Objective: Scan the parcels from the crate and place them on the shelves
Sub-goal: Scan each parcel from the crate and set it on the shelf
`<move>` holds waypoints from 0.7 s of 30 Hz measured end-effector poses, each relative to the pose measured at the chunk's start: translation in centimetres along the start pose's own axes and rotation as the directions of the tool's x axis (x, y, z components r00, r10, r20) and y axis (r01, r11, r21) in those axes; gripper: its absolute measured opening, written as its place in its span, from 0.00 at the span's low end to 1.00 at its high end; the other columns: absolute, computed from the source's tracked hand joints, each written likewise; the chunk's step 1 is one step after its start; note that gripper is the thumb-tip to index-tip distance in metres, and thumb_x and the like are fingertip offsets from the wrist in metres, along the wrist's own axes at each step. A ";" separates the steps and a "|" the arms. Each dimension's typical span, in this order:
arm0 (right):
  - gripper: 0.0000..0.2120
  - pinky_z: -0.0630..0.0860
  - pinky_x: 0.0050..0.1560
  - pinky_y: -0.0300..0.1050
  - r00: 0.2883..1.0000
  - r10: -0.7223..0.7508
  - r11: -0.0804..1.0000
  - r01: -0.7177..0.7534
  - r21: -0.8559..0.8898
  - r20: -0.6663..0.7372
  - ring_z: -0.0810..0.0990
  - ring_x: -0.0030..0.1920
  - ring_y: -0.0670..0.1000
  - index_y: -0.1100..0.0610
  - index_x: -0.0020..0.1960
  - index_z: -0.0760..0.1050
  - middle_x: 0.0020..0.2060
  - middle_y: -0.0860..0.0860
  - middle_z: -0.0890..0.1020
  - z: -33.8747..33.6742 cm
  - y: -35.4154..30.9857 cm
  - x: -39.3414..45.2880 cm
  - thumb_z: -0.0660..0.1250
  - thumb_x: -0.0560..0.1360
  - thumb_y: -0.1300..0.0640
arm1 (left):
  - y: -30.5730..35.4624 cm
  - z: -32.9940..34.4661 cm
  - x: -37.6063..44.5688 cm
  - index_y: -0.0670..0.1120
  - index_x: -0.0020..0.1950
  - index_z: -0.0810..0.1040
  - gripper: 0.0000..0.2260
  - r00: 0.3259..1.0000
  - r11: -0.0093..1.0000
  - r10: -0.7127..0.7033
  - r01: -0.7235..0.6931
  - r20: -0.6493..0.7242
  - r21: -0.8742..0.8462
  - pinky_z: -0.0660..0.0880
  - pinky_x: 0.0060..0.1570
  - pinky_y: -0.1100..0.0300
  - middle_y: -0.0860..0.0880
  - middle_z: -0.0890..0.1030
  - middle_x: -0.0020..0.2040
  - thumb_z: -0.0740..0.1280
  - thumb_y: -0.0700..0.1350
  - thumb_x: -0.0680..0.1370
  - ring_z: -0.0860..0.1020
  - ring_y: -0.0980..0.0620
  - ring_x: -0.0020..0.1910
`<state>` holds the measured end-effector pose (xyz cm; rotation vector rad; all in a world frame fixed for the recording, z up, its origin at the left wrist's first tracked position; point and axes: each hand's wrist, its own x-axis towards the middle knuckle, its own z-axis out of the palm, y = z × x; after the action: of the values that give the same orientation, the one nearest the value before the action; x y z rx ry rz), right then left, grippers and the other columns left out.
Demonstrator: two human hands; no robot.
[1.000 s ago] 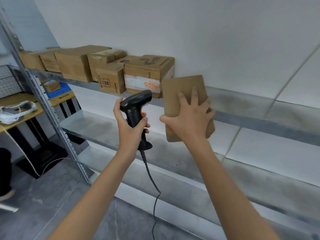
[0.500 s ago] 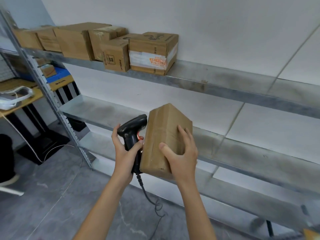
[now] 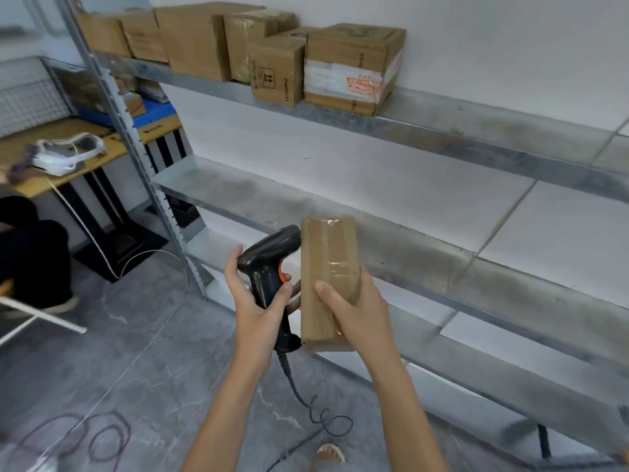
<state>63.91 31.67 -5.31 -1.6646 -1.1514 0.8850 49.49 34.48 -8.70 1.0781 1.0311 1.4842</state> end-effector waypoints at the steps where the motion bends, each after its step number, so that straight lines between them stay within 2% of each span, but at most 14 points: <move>1: 0.29 0.74 0.53 0.33 1.000 -0.003 0.998 0.002 -0.068 -0.019 0.78 0.58 0.42 0.40 0.69 0.68 0.58 0.38 0.79 1.0 -0.3 -0.2 0.75 0.72 0.42 | 0.0 -0.3 -0.2 0.69 0.74 0.59 0.40 1.000 1.000 0.019 -0.019 -0.018 0.008 0.84 0.54 0.50 0.59 0.84 0.48 0.68 0.29 0.80 0.84 0.52 0.53; 3: 0.49 0.69 0.56 0.40 1.000 -0.001 0.972 -0.004 -0.237 -0.021 0.72 0.67 0.49 0.49 0.80 0.54 0.71 0.47 0.68 2.7 -0.7 -0.6 0.73 0.69 0.34 | 0.1 -1.0 -0.5 0.64 0.75 0.57 0.40 0.996 0.997 0.066 -0.063 -0.056 0.048 0.83 0.49 0.62 0.68 0.82 0.49 0.68 0.27 0.79 0.83 0.62 0.50; 4: 0.56 0.67 0.54 0.41 1.000 -0.009 0.953 0.004 -0.303 -0.014 0.70 0.69 0.51 0.51 0.81 0.46 0.74 0.49 0.63 3.3 -0.8 -0.7 0.73 0.66 0.31 | 0.1 -1.4 -0.6 0.63 0.76 0.56 0.40 0.995 0.996 0.070 -0.066 -0.078 0.052 0.82 0.46 0.64 0.71 0.81 0.49 0.67 0.27 0.79 0.83 0.64 0.49; 6: 0.63 0.67 0.50 0.43 0.999 -0.039 0.921 0.038 -0.387 0.007 0.72 0.67 0.53 0.50 0.81 0.39 0.73 0.50 0.60 3.8 -1.0 -0.8 0.72 0.62 0.27 | 0.1 -2.3 -0.7 0.62 0.77 0.55 0.40 0.992 0.998 0.053 -0.050 -0.113 0.029 0.82 0.43 0.62 0.70 0.82 0.48 0.67 0.27 0.79 0.83 0.63 0.47; 10: 0.63 0.68 0.46 0.45 0.996 -0.082 0.852 0.094 -0.516 0.046 0.76 0.60 0.56 0.51 0.81 0.37 0.71 0.50 0.60 4.7 -1.1 -0.8 0.71 0.63 0.27 | 0.0 -3.2 -1.2 0.70 0.72 0.59 0.40 0.990 1.000 0.021 -0.023 -0.143 -0.010 0.82 0.41 0.62 0.63 0.83 0.45 0.68 0.28 0.79 0.83 0.59 0.45; 13: 0.60 0.67 0.47 0.45 0.993 -0.104 0.862 0.114 -0.494 0.049 0.75 0.60 0.55 0.53 0.81 0.40 0.71 0.48 0.60 5.6 -0.8 -1.0 0.65 0.61 0.28 | 0.0 -3.7 -1.4 0.70 0.73 0.60 0.39 0.989 0.993 -0.034 0.018 -0.142 -0.113 0.82 0.44 0.60 0.55 0.84 0.44 0.67 0.28 0.80 0.87 0.45 0.49; 15: 0.57 0.67 0.50 0.44 0.996 -0.082 0.906 0.090 -0.414 0.037 0.73 0.61 0.52 0.51 0.81 0.43 0.70 0.47 0.62 5.8 -0.4 -1.1 0.61 0.60 0.29 | 0.2 -4.3 -1.4 0.69 0.73 0.60 0.40 0.990 0.990 -0.044 0.025 -0.131 -0.140 0.84 0.49 0.54 0.53 0.83 0.44 0.66 0.28 0.80 0.87 0.40 0.50; 17: 0.56 0.67 0.53 0.41 0.999 -0.048 0.957 0.050 -0.287 0.017 0.70 0.59 0.46 0.48 0.82 0.47 0.69 0.45 0.65 5.8 0.2 -1.2 0.59 0.59 0.29 | 0.6 -5.1 -1.3 0.68 0.73 0.60 0.40 0.985 0.997 -0.021 0.009 -0.169 -0.070 0.83 0.57 0.46 0.52 0.83 0.48 0.69 0.28 0.79 0.86 0.45 0.52; 19: 0.53 0.67 0.53 0.40 0.999 -0.032 0.988 0.029 -0.152 -0.019 0.69 0.57 0.42 0.46 0.81 0.50 0.69 0.43 0.67 5.7 0.6 -1.0 0.60 0.59 0.31 | 0.7 -6.0 -1.3 0.64 0.76 0.59 0.41 0.973 1.000 -0.004 0.009 -0.229 0.020 0.79 0.63 0.40 0.49 0.82 0.56 0.73 0.30 0.77 0.83 0.48 0.55; 21: 0.50 0.72 0.58 0.44 0.999 -0.011 1.000 0.012 0.000 -0.050 0.71 0.59 0.42 0.43 0.81 0.54 0.66 0.39 0.69 5.7 0.7 -0.8 0.61 0.60 0.33 | 0.4 -6.8 -1.4 0.61 0.76 0.59 0.40 0.963 0.999 -0.032 0.039 -0.267 0.023 0.78 0.63 0.38 0.49 0.82 0.54 0.73 0.30 0.77 0.83 0.49 0.52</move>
<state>58.75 32.36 -7.84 -1.6687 -1.1257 0.8323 42.97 32.54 -10.17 0.8884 1.2548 1.6203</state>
